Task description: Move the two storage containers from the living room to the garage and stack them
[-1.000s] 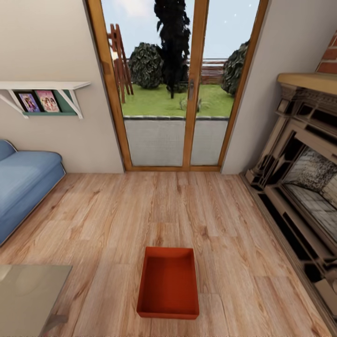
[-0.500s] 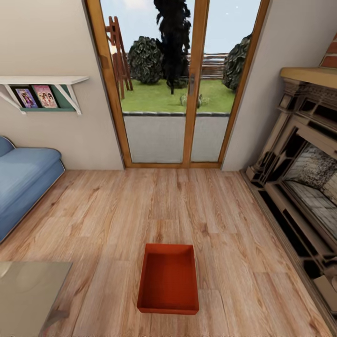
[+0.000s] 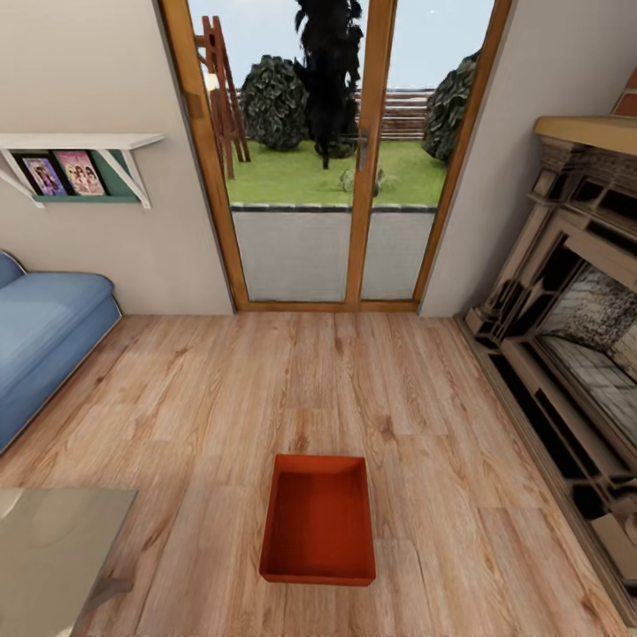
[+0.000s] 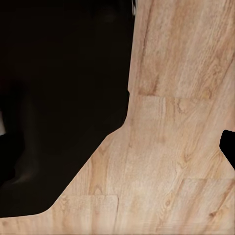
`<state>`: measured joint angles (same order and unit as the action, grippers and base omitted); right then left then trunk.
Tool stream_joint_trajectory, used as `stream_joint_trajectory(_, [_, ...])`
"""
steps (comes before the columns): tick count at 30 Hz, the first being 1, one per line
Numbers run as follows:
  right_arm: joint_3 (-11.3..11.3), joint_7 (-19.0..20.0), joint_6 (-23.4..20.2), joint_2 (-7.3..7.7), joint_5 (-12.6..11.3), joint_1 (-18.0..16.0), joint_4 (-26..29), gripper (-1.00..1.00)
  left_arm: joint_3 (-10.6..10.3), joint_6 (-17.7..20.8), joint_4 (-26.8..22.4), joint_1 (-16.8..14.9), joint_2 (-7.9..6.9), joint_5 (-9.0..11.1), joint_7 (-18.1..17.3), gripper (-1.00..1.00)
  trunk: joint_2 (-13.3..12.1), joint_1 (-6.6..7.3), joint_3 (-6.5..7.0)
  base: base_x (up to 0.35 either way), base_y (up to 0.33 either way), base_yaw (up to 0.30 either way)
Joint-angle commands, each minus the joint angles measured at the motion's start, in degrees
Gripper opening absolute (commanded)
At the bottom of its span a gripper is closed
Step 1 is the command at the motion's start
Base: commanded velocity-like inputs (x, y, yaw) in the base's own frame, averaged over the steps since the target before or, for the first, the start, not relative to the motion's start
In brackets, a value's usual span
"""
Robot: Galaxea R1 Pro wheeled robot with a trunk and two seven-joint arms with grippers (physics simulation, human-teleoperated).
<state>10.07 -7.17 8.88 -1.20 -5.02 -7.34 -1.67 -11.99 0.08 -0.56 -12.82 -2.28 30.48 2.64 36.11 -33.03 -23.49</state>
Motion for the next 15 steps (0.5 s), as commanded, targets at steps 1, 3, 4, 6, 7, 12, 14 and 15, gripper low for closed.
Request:
stream_joint_trajectory(1, [0.5, -0.1, 0.3, -0.03, -0.5, -0.1, -0.2, 1.00, -0.5, 0.0, -0.1, 0.0, 0.00, 0.5, 0.2, 1.00, 0.1, -0.01, -0.16, 0.000, 0.000, 0.000])
stream_joint_trajectory(3, [0.5, -0.1, 0.3, -0.03, -0.5, -0.1, -0.2, 1.00, -0.5, 0.0, -0.1, 0.0, 0.00, 0.5, 0.2, 1.00, 0.1, -0.01, -0.34, 0.000, 0.000, 0.000])
stream_joint_trajectory(4, [0.5, -0.1, 0.3, -0.03, -0.5, -0.1, -0.2, 1.00, -0.5, 0.0, -0.1, 0.0, 0.00, 0.5, 0.2, 1.00, 0.1, -0.01, -0.43, 0.000, 0.000, 0.000])
stream_joint_trajectory(6, [0.5, -0.1, 0.3, -0.03, -0.5, 0.0, -0.2, 1.00, -0.5, 0.0, -0.1, 0.0, 0.00, 0.5, 0.2, 1.00, 0.1, -0.01, -0.62, 0.000, 0.000, 0.000])
stream_joint_trajectory(7, [0.5, -0.1, 0.3, -0.03, -0.5, 0.0, -0.2, 1.00, -0.5, 0.0, -0.1, 0.0, 0.00, 0.5, 0.2, 1.00, 0.1, -0.01, -0.71, 0.000, 0.000, 0.000])
stream_joint_trajectory(12, [0.5, -0.1, 0.3, -0.03, -0.5, 0.0, -0.2, 1.00, -0.5, 0.0, -0.1, 0.0, 0.00, 0.5, 0.2, 1.00, 0.1, -0.01, -1.17, 0.000, 0.000, 0.000])
stream_joint_trajectory(14, [0.5, -0.1, 0.3, -0.03, -0.5, -0.1, -0.2, 1.00, -0.5, 0.0, -0.1, 0.0, 0.00, 0.5, 0.2, 1.00, 0.1, -0.01, -1.36, 0.000, 0.000, 0.000])
stream_joint_trajectory(15, [0.5, -0.1, 0.3, -0.03, -0.5, -0.1, -0.2, 1.00, -0.5, 0.0, -0.1, 0.0, 0.00, 0.5, 0.2, 1.00, 0.1, -0.01, -1.45, 0.000, 0.000, 0.000])
